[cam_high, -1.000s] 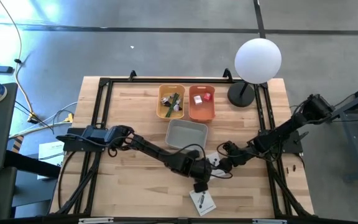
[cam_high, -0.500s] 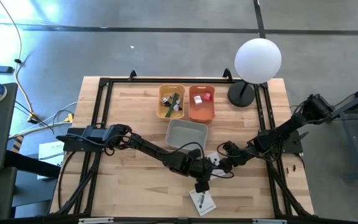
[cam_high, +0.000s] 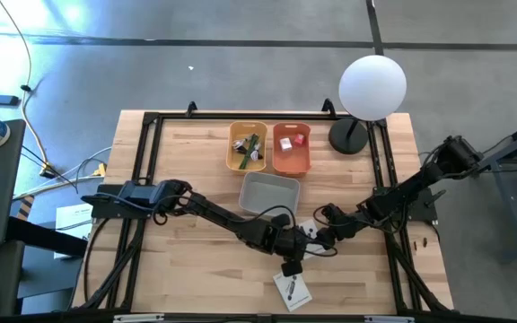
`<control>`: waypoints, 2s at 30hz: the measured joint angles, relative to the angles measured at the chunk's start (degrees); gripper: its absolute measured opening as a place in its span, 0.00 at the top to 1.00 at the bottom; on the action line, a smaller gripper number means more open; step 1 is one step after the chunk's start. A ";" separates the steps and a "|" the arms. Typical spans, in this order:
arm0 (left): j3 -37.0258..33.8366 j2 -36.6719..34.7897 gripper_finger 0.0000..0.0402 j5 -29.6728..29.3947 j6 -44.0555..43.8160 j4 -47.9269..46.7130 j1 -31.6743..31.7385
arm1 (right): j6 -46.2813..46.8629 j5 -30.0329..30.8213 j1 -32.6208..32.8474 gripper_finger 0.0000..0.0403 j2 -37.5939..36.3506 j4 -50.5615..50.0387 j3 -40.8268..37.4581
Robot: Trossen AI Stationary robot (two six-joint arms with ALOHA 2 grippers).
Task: Pick and place items into bin
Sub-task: Put the right card reader box into the gray bin
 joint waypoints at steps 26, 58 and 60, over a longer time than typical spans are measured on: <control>0.11 1.27 0.72 2.01 -0.20 -0.16 -0.07 | -0.09 -2.23 0.00 0.39 0.00 1.45 -0.02; -0.03 1.21 0.72 1.74 2.46 0.01 -0.11 | -4.04 2.19 -0.02 0.87 -0.13 4.64 0.10; -0.07 0.81 0.72 1.93 2.94 -0.05 -0.11 | -4.29 2.18 0.00 0.88 -0.15 4.72 0.13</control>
